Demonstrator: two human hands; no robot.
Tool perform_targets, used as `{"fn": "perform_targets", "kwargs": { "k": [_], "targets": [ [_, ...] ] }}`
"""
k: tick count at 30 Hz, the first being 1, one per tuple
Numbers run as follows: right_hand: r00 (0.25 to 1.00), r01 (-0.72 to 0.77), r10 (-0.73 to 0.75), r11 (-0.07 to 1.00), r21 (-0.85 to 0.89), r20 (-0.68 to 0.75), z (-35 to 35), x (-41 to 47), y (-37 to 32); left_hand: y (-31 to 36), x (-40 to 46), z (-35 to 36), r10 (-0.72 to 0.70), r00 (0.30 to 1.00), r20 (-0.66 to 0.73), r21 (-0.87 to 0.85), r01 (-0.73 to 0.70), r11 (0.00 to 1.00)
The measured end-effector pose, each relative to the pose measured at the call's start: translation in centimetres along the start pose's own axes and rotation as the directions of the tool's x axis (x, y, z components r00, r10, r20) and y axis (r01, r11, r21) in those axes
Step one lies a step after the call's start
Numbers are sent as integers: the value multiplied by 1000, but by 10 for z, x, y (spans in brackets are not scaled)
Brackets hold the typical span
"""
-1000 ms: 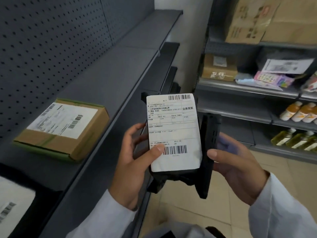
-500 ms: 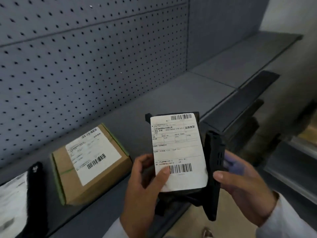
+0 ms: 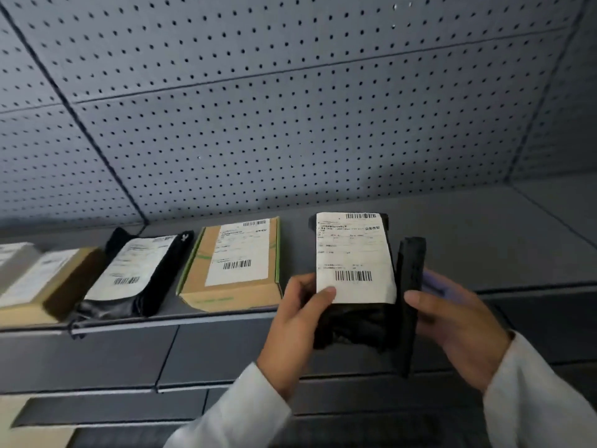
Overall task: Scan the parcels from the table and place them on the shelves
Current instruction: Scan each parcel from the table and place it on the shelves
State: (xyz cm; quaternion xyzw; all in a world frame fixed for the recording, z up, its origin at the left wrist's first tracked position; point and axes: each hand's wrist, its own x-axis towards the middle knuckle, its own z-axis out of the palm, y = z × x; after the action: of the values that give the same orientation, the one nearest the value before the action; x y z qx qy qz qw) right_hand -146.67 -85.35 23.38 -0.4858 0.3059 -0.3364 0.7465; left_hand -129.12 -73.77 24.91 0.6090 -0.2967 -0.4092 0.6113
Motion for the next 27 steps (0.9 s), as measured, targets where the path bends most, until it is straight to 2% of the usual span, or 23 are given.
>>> {"fn": "perform_targets", "kwargs": {
  "k": [5,8,16,27],
  "targets": [
    [998,-8,12,998,-70,63,5,25,-16,9,20,5,-23,989,-144,37,29,999],
    [995,-20,28,996,-84,97,13,34,-23,13,32,0,-6,981,-196,120,30,992],
    [987,-127,132,990,-54,93,22,52,-25,23,47,0,-61,971,-232,203,110,973],
    [978,-190,194,980,-51,80,24,58,-42,33,59,5,-99,970,-224,267,159,950]
  ]
}}
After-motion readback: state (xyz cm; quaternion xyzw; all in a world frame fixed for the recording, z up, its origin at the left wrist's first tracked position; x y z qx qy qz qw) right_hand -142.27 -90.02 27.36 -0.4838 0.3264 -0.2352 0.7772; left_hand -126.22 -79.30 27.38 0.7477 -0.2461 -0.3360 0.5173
